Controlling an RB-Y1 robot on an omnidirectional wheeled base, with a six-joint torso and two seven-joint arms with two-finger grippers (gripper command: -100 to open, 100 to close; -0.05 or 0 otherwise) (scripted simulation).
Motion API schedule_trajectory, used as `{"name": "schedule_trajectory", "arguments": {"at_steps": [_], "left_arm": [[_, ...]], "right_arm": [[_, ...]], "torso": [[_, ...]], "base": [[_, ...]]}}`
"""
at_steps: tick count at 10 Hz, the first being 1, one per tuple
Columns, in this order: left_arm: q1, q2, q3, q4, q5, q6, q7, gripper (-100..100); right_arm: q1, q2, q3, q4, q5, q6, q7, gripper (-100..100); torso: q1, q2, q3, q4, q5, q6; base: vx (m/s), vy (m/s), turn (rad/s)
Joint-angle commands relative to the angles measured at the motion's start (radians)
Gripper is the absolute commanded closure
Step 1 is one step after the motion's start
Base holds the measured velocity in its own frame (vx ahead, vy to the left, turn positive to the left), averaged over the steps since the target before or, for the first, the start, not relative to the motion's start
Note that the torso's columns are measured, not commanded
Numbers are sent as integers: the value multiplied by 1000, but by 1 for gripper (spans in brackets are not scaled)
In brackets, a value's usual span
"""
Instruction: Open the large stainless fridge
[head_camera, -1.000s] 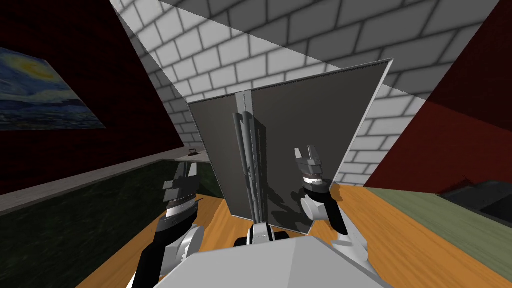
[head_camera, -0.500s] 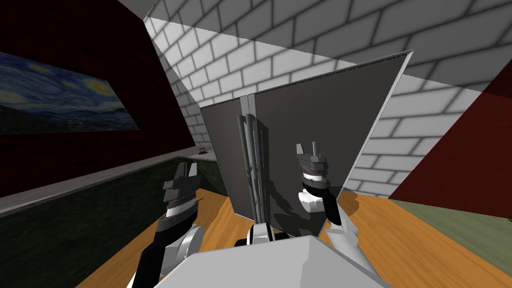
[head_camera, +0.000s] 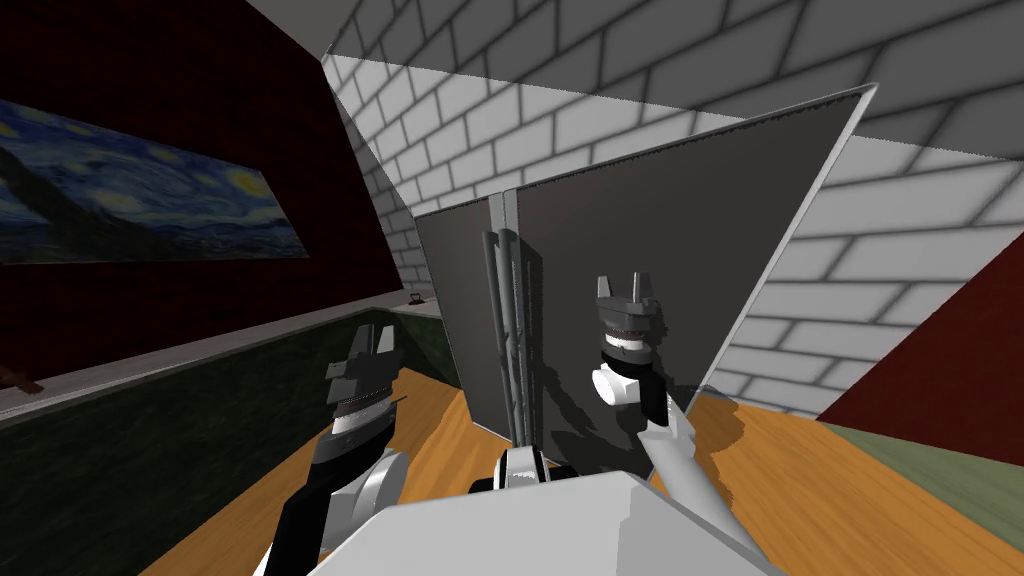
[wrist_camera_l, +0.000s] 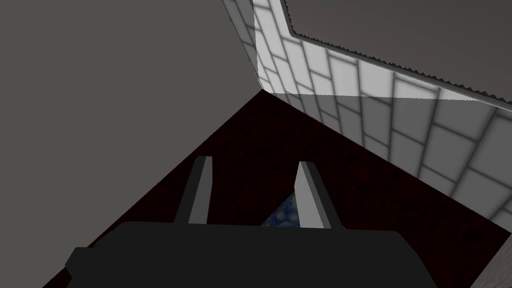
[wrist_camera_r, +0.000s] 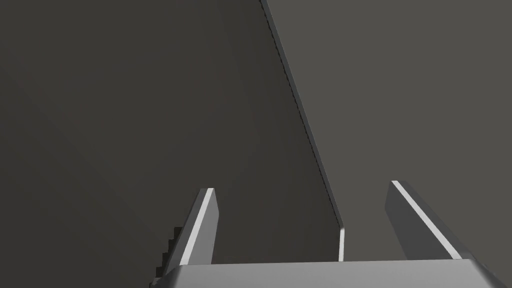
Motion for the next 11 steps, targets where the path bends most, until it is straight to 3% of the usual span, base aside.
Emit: {"name": "schedule_trajectory", "arguments": {"at_steps": [1,2,4,11], "left_arm": [[0,0,0,0,0,0,0,0],[0,0,0,0,0,0,0,0],[0,0,0,0,0,0,0,0],[0,0,0,0,0,0,0,0]], "right_arm": [[-62,-2,-8,2,-19,-13,12,-100],[-89,-9,-21,20,-58,-45,28,-100],[-129,-9,-21,20,-58,-45,28,-100],[-129,-9,-21,20,-58,-45,28,-100]], "torso": [[-1,2,2,0,-1,1],[1,2,3,0,-1,2],[-3,5,5,0,-3,3],[-2,7,7,0,-4,3]], "base": [[-25,-32,92],[-42,-56,159],[-32,-40,117],[0,0,0]]}}
